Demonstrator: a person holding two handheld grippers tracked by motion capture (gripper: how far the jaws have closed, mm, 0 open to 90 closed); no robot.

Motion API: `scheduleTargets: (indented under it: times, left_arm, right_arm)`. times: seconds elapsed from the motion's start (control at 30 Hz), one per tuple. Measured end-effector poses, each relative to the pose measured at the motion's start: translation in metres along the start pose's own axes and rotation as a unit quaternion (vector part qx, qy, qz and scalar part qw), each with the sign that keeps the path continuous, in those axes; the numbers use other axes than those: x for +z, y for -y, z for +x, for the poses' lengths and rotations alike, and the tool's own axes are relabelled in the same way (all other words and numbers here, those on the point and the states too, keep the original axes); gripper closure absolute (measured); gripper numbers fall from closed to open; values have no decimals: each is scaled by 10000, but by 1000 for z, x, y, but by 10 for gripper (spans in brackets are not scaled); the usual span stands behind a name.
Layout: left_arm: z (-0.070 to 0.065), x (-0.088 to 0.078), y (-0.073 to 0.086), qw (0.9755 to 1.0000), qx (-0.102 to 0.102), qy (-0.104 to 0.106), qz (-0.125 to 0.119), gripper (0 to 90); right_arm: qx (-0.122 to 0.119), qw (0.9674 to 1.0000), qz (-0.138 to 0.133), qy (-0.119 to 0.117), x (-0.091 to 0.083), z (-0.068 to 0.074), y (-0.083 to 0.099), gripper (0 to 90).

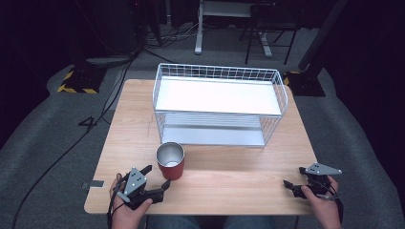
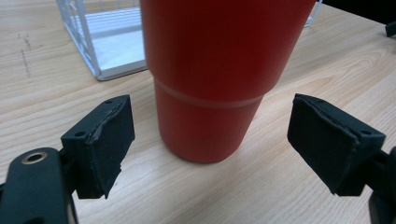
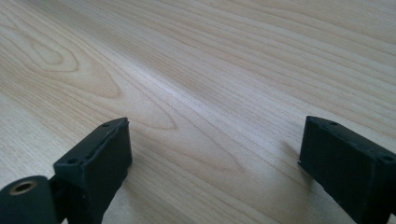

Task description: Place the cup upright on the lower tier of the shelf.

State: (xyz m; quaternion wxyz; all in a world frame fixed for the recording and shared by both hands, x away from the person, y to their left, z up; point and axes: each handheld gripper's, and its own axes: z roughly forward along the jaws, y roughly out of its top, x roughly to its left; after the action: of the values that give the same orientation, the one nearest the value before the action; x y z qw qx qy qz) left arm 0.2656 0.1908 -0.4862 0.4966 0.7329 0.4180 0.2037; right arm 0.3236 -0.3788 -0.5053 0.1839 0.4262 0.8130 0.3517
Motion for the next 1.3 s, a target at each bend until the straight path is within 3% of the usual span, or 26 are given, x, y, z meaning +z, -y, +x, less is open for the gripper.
scheduleTargets:
  times: [0.2, 0.5, 0.6, 0.77, 1.3]
  left_arm:
    - [-5, 10, -2, 9998, -153, -7, -118, 155]
    - [-8, 24, -5, 9998, -93, -158, 44, 155]
    - [-9, 28, -5, 9993, -216, -253, 143, 152]
    - [-10, 36, -7, 9989, -254, -306, 242, 154]
    - [-10, 47, -9, 9980, -136, -431, 431, 149]
  right_arm:
    - [-1, 10000, 1, 1, 0, 0, 0, 93]
    - [0, 10000, 1, 6, 0, 0, 0, 91]
    - [5, 10000, 6, 29, 0, 0, 0, 88]
    - [59, 9999, 8, 82, 0, 2, 0, 86]
    - [71, 9999, 17, 112, -3, 2, 3, 86]
